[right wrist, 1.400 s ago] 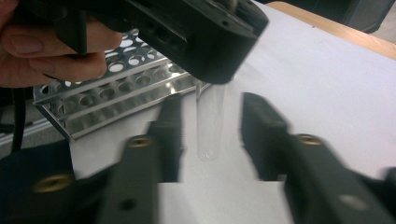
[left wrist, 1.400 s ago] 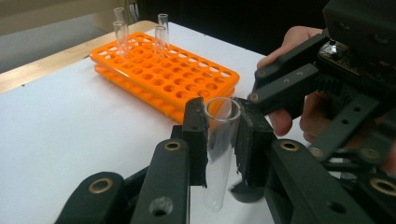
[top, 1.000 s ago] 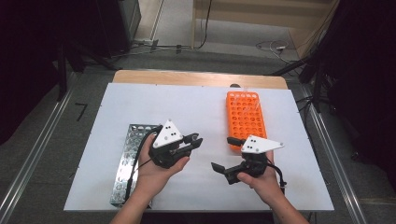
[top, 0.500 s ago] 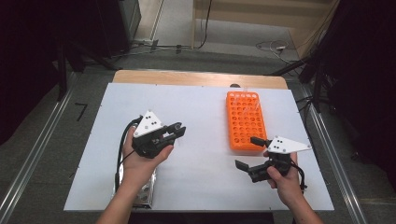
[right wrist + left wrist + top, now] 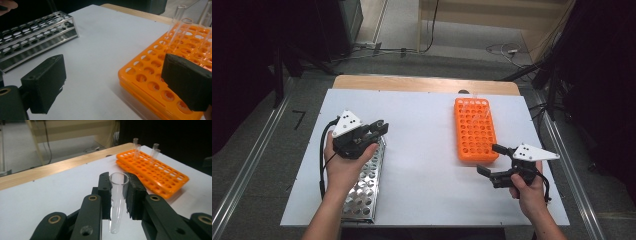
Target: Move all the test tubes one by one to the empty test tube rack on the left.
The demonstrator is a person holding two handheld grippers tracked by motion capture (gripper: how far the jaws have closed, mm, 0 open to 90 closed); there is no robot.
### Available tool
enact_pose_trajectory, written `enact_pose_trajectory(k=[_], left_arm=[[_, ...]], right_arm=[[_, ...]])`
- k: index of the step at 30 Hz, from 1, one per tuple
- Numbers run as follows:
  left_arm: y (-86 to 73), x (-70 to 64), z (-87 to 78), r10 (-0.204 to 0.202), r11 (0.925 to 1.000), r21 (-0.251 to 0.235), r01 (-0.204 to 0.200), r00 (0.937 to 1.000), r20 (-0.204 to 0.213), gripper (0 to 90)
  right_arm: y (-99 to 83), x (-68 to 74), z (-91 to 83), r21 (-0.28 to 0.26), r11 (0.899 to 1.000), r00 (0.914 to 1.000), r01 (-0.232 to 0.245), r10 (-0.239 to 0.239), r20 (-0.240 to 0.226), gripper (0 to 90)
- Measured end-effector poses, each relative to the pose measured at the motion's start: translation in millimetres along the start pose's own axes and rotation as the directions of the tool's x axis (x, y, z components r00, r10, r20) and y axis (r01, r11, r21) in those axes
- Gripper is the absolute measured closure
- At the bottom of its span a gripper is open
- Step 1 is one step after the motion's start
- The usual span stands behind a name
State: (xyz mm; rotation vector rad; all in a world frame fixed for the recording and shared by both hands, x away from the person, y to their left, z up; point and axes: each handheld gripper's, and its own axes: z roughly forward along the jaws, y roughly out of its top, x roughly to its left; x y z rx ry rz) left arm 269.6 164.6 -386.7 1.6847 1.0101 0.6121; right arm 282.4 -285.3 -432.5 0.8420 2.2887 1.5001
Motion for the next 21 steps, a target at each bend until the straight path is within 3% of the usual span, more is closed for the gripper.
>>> enact_pose_trajectory(k=[8, 14, 21], left_arm=[[-7.8, 11.3, 7.8, -0.009, 0.9999, -0.005, 0.009, 0.9982, -0.059, 76.4], [-14.7, 19.4, 11.8, -0.041, 0.9991, -0.017, 0.039, 0.9902, -0.134, 76.4], [-24.1, 22.4, 21.4, -0.050, 0.9987, 0.002, 0.051, 0.9876, -0.149, 76.4]], right_arm=[[-1.9, -1.3, 1.0, -0.002, 1.000, 1.0000, -0.002, 0.002, 0.002, 4.5], [-2.5, -1.1, 1.6, 0.000, 1.000, 1.0000, -0.001, 0.001, 0.005, 4.5], [-3.4, -2.6, 1.0, -0.004, 1.000, 0.9999, -0.009, 0.009, 0.010, 4.5]])
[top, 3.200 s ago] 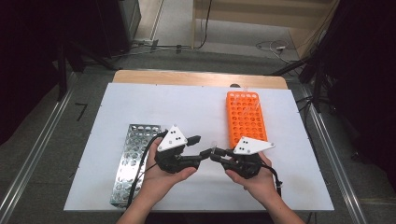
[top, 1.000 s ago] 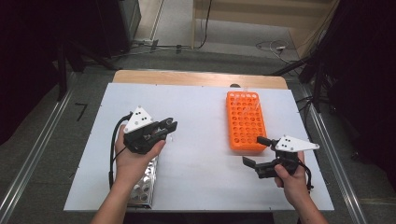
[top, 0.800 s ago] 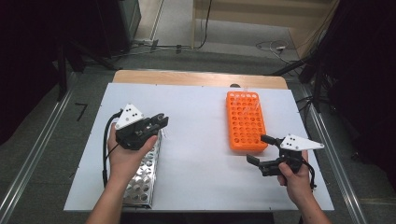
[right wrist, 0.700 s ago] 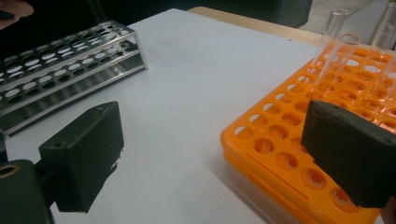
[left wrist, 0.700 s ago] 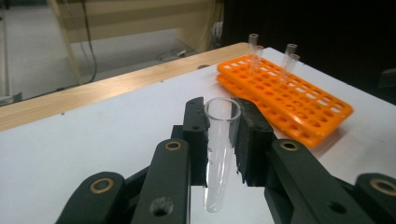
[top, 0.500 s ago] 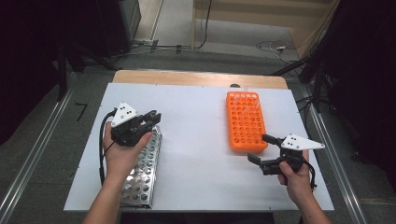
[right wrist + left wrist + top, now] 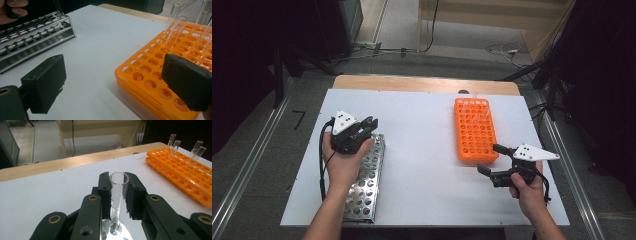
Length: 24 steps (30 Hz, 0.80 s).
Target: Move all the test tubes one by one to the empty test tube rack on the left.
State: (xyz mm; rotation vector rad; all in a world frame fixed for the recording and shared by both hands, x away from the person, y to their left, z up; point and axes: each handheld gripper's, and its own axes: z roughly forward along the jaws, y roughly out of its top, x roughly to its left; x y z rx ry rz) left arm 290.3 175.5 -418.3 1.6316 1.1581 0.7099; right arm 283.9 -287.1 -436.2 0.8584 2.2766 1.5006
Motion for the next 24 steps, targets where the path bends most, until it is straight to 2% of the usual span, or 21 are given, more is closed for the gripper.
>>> enact_pose_trajectory(k=[9, 14, 18, 21, 24], left_arm=[[-8.2, -5.4, 11.7, 0.028, 0.9974, 0.067, -0.027, 0.9995, -0.016, 76.3], [-10.2, -4.9, 14.3, 0.021, 0.9950, 0.098, -0.019, 0.9995, -0.023, 76.2], [-10.9, -4.8, 16.3, 0.017, 0.9910, 0.133, -0.014, 0.9997, -0.020, 76.0], [-11.8, -5.4, 19.0, 0.025, 0.9851, 0.170, -0.022, 0.9996, -0.016, 75.5], [-11.3, -6.3, 20.0, 0.032, 0.9823, 0.185, -0.029, 0.9994, -0.015, 75.2]], right_arm=[[-0.8, 0.2, 0.9, 0.001, 1.000, 1.0000, 0.007, -0.007, 0.000, 4.5], [-1.1, 0.3, 1.2, 0.002, 1.000, 1.0000, 0.009, -0.009, 0.002, 4.5], [-1.1, 1.0, 1.3, 0.005, 1.000, 1.0000, 0.007, -0.007, 0.002, 4.5], [-1.3, 1.0, 1.8, 0.008, 1.000, 1.0000, 0.008, -0.008, 0.003, 4.5], [-1.7, 0.6, 2.3, 0.008, 1.000, 0.9999, 0.010, -0.010, 0.005, 4.5]])
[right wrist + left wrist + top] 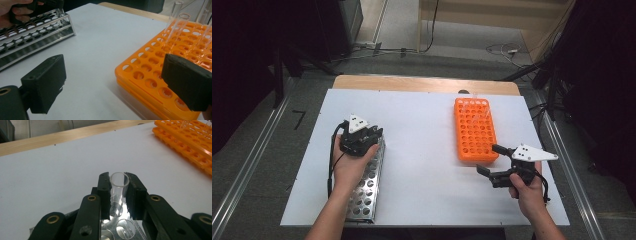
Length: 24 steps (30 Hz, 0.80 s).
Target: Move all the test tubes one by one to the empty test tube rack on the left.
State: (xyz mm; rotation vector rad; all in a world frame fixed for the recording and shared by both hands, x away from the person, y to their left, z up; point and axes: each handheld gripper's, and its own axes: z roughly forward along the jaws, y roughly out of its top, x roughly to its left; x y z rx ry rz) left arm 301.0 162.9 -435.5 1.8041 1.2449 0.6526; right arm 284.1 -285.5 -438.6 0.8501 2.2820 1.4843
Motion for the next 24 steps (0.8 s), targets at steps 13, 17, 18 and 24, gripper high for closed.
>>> enact_pose_trajectory(k=[13, 17, 18, 24], left_arm=[[3.9, 2.0, -15.8, -0.064, 0.9956, -0.065, 0.067, 0.9967, 0.050, 36.5], [2.4, -2.0, -26.0, -0.067, 0.9934, -0.087, 0.075, 0.9933, 0.094, 21.1], [1.3, -2.9, -28.4, -0.070, 0.9922, -0.095, 0.080, 0.9919, 0.106, 18.4], [-8.2, -9.4, -44.0, -0.060, 0.9865, -0.139, 0.088, 0.9798, 0.191, 4.9]], right_arm=[[0.2, -0.8, -0.8, 0.000, 1.000, 0.9999, -0.012, 0.012, 0.004, 4.5], [0.7, -1.1, -1.1, -0.001, 1.000, 0.9997, -0.020, 0.020, 0.012, 4.6], [0.9, -1.1, -0.8, 0.001, 1.000, 0.9997, -0.019, 0.019, 0.015, 4.6], [4.2, -2.2, -0.3, 0.001, 1.000, 0.9995, -0.016, 0.016, 0.026, 4.6]])
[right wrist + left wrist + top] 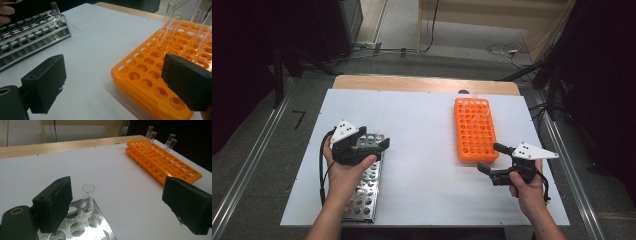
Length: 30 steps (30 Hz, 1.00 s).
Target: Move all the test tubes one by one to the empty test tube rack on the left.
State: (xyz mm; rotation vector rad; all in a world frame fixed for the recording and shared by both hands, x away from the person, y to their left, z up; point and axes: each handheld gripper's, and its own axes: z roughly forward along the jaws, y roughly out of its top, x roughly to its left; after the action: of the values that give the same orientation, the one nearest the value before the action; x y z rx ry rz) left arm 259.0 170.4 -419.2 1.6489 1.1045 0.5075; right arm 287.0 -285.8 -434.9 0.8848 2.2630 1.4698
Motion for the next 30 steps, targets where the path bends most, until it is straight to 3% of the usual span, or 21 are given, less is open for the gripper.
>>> enact_pose_trajectory(k=[6, 9, 20, 24, 30], left_arm=[[-2.7, -10.6, -9.9, 0.031, 0.9987, -0.044, -0.026, 0.9936, 0.108, 0.0], [-4.0, -15.5, -10.9, 0.053, 0.9976, -0.052, -0.046, 0.9899, 0.132, 0.0], [-5.9, -20.9, -9.5, 0.071, 0.9967, -0.051, -0.064, 0.9856, 0.153, 0.0], [-7.0, -19.5, -8.9, 0.071, 0.9969, -0.046, -0.064, 0.9855, 0.154, 0.0], [-6.9, -18.9, -9.7, 0.063, 0.9972, -0.051, -0.056, 0.9862, 0.153, 0.0]], right_arm=[[5.9, -9.8, 3.6, -0.005, 1.000, 0.9995, -0.029, 0.029, 0.015, 4.7], [9.0, -18.0, 8.2, 0.004, 0.999, 0.9985, -0.047, 0.047, 0.028, 4.8], [22.5, -54.7, 33.4, 0.041, 0.997, 0.9934, -0.068, 0.064, 0.095, 8.5], [26.7, -67.6, 38.9, 0.012, 0.996, 0.9890, -0.091, 0.089, 0.118, 13.7], [31.0, -85.9, 51.5, 0.026, 0.990, 0.9730, -0.141, 0.134, 0.188, 21.9]])
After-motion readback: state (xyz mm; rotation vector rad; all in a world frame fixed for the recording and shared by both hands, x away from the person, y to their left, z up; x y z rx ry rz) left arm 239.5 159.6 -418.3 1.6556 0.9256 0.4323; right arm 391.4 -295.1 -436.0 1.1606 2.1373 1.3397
